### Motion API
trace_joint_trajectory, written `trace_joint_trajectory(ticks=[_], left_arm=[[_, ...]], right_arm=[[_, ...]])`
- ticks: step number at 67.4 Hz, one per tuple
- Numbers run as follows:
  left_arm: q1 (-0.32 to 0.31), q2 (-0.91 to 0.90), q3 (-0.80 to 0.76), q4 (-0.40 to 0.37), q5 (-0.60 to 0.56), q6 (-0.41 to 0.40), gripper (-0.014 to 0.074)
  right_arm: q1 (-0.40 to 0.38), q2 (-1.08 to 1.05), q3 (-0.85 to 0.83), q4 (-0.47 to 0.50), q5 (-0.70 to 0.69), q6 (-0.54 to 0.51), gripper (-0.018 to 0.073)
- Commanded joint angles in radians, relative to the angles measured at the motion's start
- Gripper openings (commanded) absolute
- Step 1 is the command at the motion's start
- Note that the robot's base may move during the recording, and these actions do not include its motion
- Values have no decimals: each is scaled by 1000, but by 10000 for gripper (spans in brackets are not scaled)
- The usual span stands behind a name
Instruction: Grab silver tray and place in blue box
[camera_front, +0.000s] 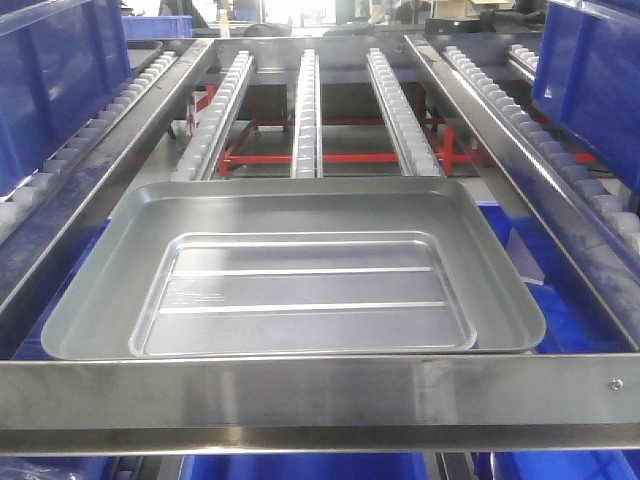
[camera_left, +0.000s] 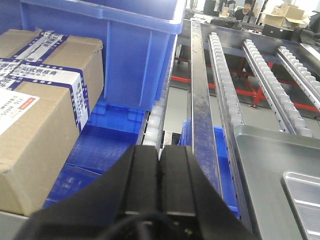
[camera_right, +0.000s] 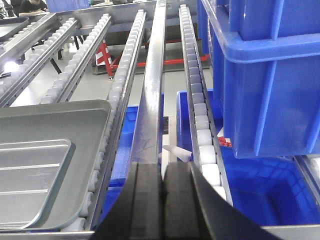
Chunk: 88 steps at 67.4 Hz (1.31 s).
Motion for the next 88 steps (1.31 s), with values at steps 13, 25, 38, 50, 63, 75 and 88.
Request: trace_joint_trajectory(ticks=[13, 25, 38, 50, 63, 75, 88], left_arm=[[-6, -14, 18, 0, -86, -1, -92], [-6, -14, 18, 0, -86, -1, -92], [-6, -14, 18, 0, -86, -1, -92], [-6, -10, -30, 0, -82, -1, -92], [-6, 79, -252, 0, 168, -1, -92], [-6, 322, -483, -7, 443, -1, -92], [-6, 670, -663, -38, 818, 52, -92]], right_arm=[[-5, -21, -19, 3, -87, -8, 58], [-5, -21, -19, 3, -87, -8, 58], [-5, -21, -19, 0, -88, -9, 58], [0, -21, -27, 27, -171, 18, 58], [0, 70, -181, 43, 60, 26, 58], [0, 317, -346, 43, 328, 10, 58], [0, 665, -486, 47, 545, -12, 58]])
